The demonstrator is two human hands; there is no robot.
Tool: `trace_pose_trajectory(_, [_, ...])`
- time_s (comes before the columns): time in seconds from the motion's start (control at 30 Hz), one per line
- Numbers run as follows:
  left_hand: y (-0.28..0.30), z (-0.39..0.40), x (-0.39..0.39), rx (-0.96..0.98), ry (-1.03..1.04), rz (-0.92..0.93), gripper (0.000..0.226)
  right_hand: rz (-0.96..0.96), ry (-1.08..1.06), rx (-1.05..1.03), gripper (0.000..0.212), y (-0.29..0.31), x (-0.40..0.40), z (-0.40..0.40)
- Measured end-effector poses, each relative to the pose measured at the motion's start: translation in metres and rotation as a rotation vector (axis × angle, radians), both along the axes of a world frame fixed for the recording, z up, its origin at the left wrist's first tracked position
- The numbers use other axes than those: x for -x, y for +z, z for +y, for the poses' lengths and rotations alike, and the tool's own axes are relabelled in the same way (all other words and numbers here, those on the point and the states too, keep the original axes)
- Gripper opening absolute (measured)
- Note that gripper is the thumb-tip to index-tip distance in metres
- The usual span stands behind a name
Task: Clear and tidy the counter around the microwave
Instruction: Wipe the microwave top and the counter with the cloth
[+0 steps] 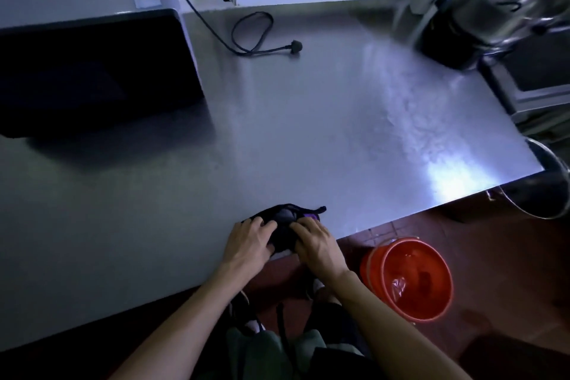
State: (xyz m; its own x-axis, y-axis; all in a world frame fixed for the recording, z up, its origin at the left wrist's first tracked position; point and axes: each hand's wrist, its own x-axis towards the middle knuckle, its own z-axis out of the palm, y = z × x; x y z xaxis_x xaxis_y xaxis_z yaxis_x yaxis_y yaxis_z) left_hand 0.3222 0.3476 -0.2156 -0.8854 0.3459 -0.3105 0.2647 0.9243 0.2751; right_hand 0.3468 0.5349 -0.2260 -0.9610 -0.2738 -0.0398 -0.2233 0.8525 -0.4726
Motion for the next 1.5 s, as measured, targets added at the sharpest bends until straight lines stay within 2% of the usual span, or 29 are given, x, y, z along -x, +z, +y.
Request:
trace_pose_trajectory(0.2, [0.018, 0.114, 0.053, -0.089, -0.052, 0.138, 0.038, 0.109, -0.149, 0.024, 0.034, 0.008, 0.038, 0.114])
trace_pose_trajectory(0.47, [0.030, 0.271, 0.126, -0.179, -0.109, 0.253, 0.036, 0.232, -0.326, 0.018, 0.033, 0.019, 0.093, 0.263])
trace_pose_trajectory(0.83, [0.013, 0.460, 0.187, -0.231, -0.223, 0.265, 0.032, 0.267, -0.459, -0.055, 0.031, 0.003, 0.131, 0.444])
trace_pose_trajectory(0.93, [0.002, 0.505, 0.195, -0.229, -0.280, 0.260, 0.032, 0.253, -0.472, -0.090, 0.037, -0.006, 0.137, 0.488])
trace_pose_trajectory(1.1, [-0.016, 0.560, 0.206, -0.194, -0.363, 0.313, 0.026, 0.211, -0.465, -0.168, 0.051, -0.016, 0.150, 0.546])
trace_pose_trajectory(1.23, [-0.027, 0.583, 0.199, -0.140, -0.452, 0.273, 0.036, 0.047, -0.486, -0.182, 0.051, -0.028, 0.157, 0.577])
trace_pose_trajectory(1.33, [-0.031, 0.583, 0.194, -0.086, -0.459, 0.242, 0.043, -0.028, -0.490, -0.143, 0.046, -0.037, 0.152, 0.580])
trace_pose_trajectory(1.5, [-0.025, 0.576, 0.197, -0.080, -0.482, 0.237, 0.042, 0.004, -0.542, -0.150, 0.048, -0.034, 0.150, 0.565])
